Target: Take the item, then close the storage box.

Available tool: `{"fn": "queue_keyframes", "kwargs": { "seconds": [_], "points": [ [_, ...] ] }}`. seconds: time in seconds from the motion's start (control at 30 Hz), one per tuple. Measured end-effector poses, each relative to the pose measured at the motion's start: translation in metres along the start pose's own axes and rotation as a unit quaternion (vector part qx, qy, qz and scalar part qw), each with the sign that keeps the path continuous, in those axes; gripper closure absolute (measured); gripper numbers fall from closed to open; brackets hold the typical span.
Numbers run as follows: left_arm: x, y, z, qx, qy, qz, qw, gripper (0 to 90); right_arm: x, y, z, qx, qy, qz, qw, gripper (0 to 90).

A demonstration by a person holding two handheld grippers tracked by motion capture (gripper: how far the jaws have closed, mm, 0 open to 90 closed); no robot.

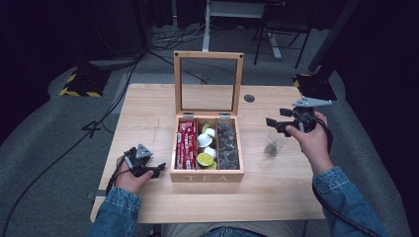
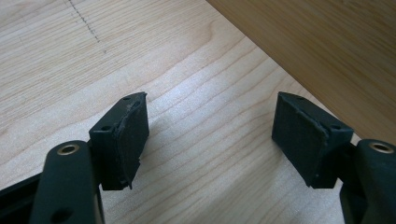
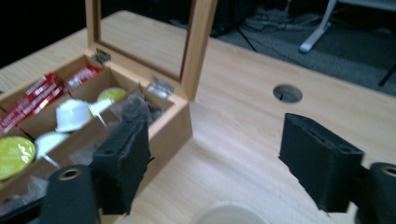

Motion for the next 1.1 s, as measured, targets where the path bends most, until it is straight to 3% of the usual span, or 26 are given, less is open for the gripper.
{"fn": "queue_keyframes", "kwargs": {
  "seconds": [0.2, 0.4, 0.73, 1.1],
  "points": [
    [0.000, 0.000, 0.000, 0.000, 0.001, -0.001, 1.0000, 27.2, -0.005, 0.001, -0.021, 0.028, 0.015, -0.001, 0.9995, 19.1],
    [0.002, -0.001, 0.000, -0.008, -0.003, 0.002, 1.0000, 18.5, -0.011, -0.005, -0.043, 0.030, 0.023, -0.009, 0.9992, 21.0],
    [0.002, -0.001, 0.001, -0.008, 0.006, -0.004, 0.9999, 17.2, -0.012, -0.021, -0.076, 0.035, 0.035, -0.033, 0.9982, 35.8],
    [0.002, -0.001, 0.001, -0.006, 0.008, -0.007, 0.9999, 17.5, -0.009, -0.047, -0.112, 0.033, 0.043, -0.028, 0.9981, 40.8]
  ]
}}
Point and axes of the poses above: each handheld gripper's, and its own axes: y roughly backward along the jaws, z roughly out of its underside, x roughly to its right, the point moved 2 cm from there along -y, roughly forward along the jaws, and after that the axes turned 10 degrees about -x, right-handed, at the moved point
